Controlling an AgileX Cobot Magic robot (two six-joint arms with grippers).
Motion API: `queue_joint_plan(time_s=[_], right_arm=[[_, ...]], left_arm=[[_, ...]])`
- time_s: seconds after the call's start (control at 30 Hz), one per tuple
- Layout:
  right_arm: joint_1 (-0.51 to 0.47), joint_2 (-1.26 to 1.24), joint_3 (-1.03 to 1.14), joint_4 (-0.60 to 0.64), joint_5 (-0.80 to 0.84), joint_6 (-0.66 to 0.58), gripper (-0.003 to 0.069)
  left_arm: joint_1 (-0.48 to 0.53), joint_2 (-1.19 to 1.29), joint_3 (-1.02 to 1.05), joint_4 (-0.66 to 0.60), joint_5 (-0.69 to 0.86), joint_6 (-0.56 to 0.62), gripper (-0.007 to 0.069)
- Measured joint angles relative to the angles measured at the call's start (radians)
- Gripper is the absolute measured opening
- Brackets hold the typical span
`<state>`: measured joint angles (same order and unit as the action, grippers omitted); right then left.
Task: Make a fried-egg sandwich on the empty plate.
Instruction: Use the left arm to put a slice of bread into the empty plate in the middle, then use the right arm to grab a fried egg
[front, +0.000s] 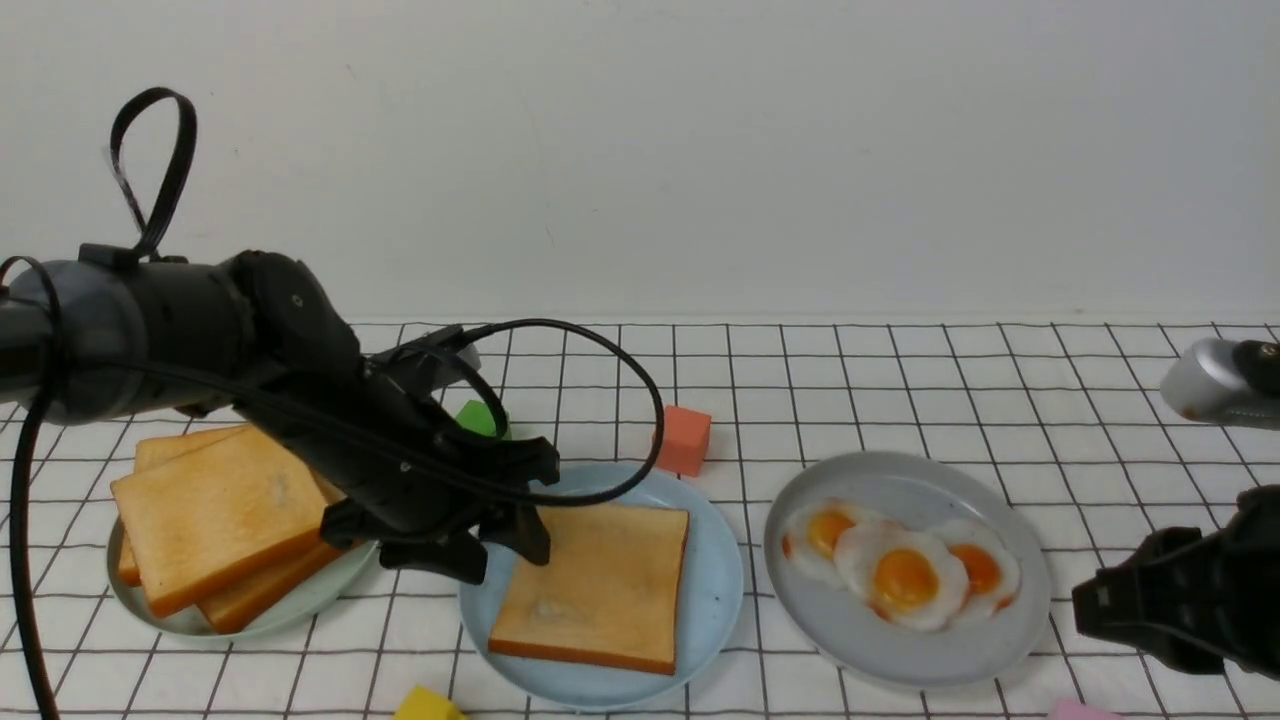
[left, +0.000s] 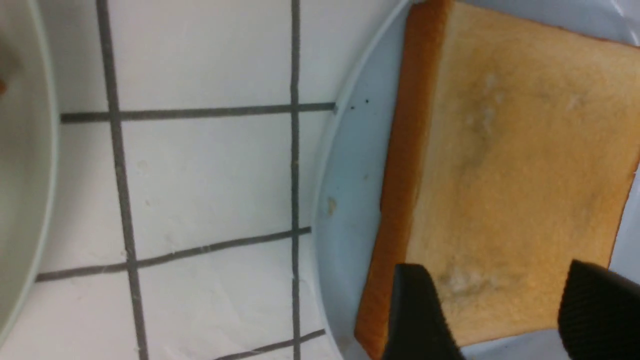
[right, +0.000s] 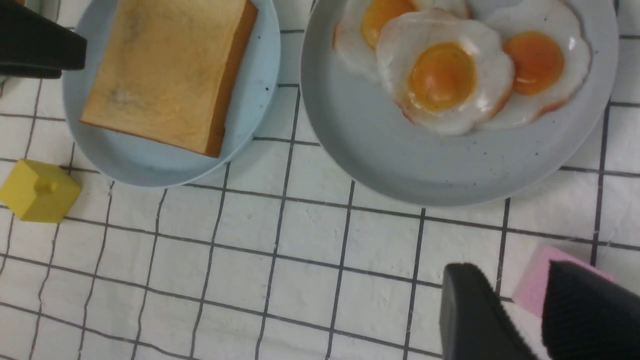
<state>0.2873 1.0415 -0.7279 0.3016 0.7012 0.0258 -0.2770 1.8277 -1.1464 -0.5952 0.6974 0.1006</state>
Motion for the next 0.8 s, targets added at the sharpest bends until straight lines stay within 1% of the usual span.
queue_joint_plan(time_s=[0.07, 0.13, 0.17, 0.2, 0.33, 0.37, 0.4, 0.43, 0.53, 0.67, 0.77, 0.8], right_arm=[[0.0, 0.022, -0.025, -0.002, 0.003, -0.003, 0.0247], [0.001, 0.085, -0.1, -0.025, 0.022, -0.005, 0.027], [0.0, 0.091, -0.1, -0.028, 0.024, -0.005, 0.0272], [0.001, 0.133, -0.147, -0.052, 0.044, -0.006, 0.0293], [0.001, 0.276, -0.275, -0.136, 0.134, -0.006, 0.036], [0.001, 0.292, -0.282, -0.144, 0.139, -0.006, 0.0364], [0.001, 0.354, -0.347, -0.169, 0.176, -0.006, 0.0389], [0.001, 0.362, -0.347, -0.173, 0.179, -0.006, 0.0392], [0.001, 0.489, -0.448, -0.194, 0.216, -0.051, 0.0417], [0.0, 0.59, -0.495, -0.192, 0.234, -0.16, 0.0421], [-0.018, 0.66, -0.52, -0.154, 0.242, -0.266, 0.0422], [-0.024, 0.677, -0.526, -0.135, 0.242, -0.294, 0.0423]], left_arm=[[0.0, 0.0, -0.002, -0.002, 0.0, 0.014, 0.046], [0.0, -0.001, -0.031, 0.017, 0.024, 0.033, 0.0493], [0.001, -0.003, -0.039, 0.021, 0.031, 0.034, 0.0496], [0.001, -0.012, -0.063, 0.048, 0.059, 0.034, 0.0501], [0.007, -0.091, -0.185, 0.161, 0.222, 0.039, 0.0492], [0.007, -0.103, -0.19, 0.164, 0.238, 0.038, 0.049], [0.005, -0.155, -0.211, 0.177, 0.283, 0.047, 0.0465], [0.005, -0.162, -0.213, 0.177, 0.288, 0.047, 0.0461], [-0.044, -0.298, -0.172, 0.177, 0.323, 0.139, 0.0356], [-0.14, -0.44, -0.037, 0.14, 0.308, 0.321, 0.0172], [-0.226, -0.538, 0.103, 0.085, 0.267, 0.461, 0.0031], [-0.245, -0.56, 0.134, 0.068, 0.25, 0.485, 0.0001]])
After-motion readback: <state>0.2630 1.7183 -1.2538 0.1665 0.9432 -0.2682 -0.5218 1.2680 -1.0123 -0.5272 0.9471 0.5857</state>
